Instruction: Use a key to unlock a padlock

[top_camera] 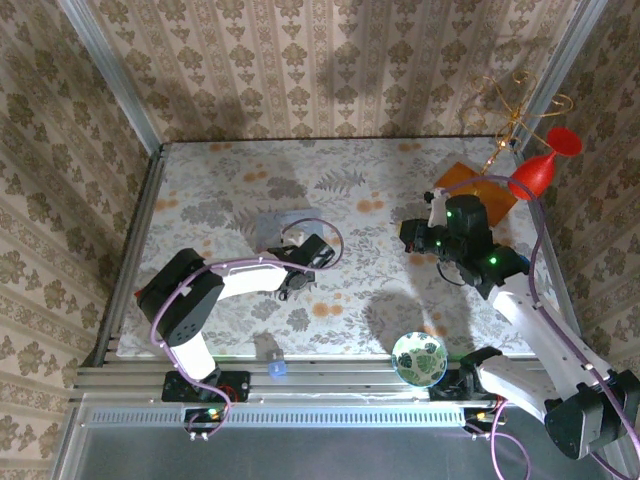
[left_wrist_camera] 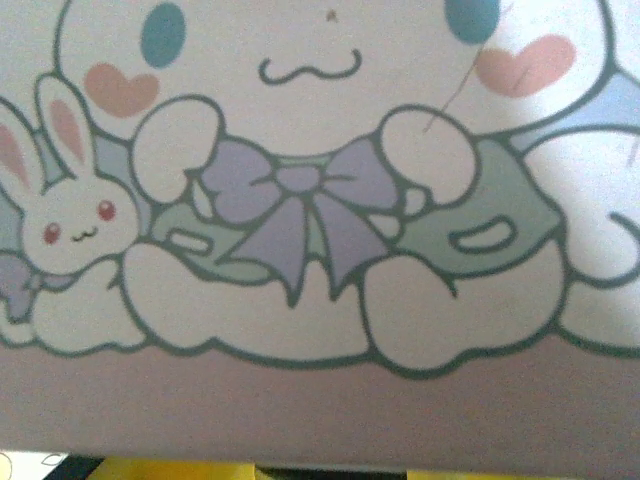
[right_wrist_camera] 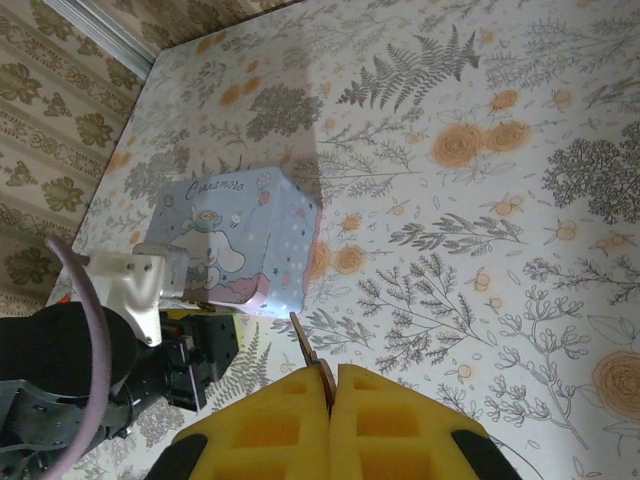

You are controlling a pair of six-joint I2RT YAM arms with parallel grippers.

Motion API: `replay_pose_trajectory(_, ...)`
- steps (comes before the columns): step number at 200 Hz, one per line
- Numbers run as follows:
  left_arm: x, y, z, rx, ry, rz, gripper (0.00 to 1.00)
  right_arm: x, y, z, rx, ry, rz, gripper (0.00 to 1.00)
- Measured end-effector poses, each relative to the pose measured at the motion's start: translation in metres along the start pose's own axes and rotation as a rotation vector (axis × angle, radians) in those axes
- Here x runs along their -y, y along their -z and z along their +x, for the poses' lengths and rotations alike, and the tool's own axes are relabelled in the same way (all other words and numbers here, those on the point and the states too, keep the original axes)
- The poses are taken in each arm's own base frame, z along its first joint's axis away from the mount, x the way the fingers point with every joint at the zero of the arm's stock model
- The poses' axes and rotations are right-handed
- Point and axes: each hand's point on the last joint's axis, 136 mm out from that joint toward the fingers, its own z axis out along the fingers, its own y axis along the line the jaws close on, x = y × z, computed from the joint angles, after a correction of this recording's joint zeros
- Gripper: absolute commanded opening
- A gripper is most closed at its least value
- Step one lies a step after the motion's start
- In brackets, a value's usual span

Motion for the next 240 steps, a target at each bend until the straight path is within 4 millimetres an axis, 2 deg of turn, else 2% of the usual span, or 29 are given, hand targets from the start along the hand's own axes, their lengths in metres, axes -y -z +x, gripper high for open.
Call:
replay_pose_trajectory(29,0.001,0.006,0.005,-0.059,0.049,0.025,0.07,0.009,-0.013,0.020,-0.030,-0.044,-0.009,0.00)
replay_pose_trajectory(50,0.006,0.011,0.008,-0.117,0.101,0.054,0.04,0.011,-0.029,0.042,-0.066,-0.070,-0.025,0.00)
replay_pose_trajectory(87,0.022,0.022,0.006,-0.203,0.179,0.121,0.00,0.002,-0.060,0.096,-0.133,-0.084,-0.106,0.00)
replay_pose_trajectory(110,0.027,0.027,-0.001,-0.244,0.242,0.173,0.00,-0.010,-0.078,0.121,-0.174,-0.069,-0.149,0.00)
replay_pose_trajectory(142,0.028,0.030,-0.015,-0.289,0.351,0.233,0.00,-0.031,-0.100,0.135,-0.190,-0.032,-0.220,0.00)
replay_pose_trajectory(174,0.033,0.034,-0.027,-0.315,0.430,0.278,0.00,-0.040,-0.120,0.147,-0.194,-0.022,-0.258,0.00)
replay_pose_trajectory(216,0.042,0.041,-0.039,-0.335,0.484,0.327,0.00,-0.064,-0.132,0.149,-0.115,0.014,-0.333,0.00)
replay_pose_trajectory(240,0.047,0.045,-0.043,-0.345,0.507,0.351,0.00,-0.061,-0.136,0.152,-0.072,-0.002,-0.349,0.00)
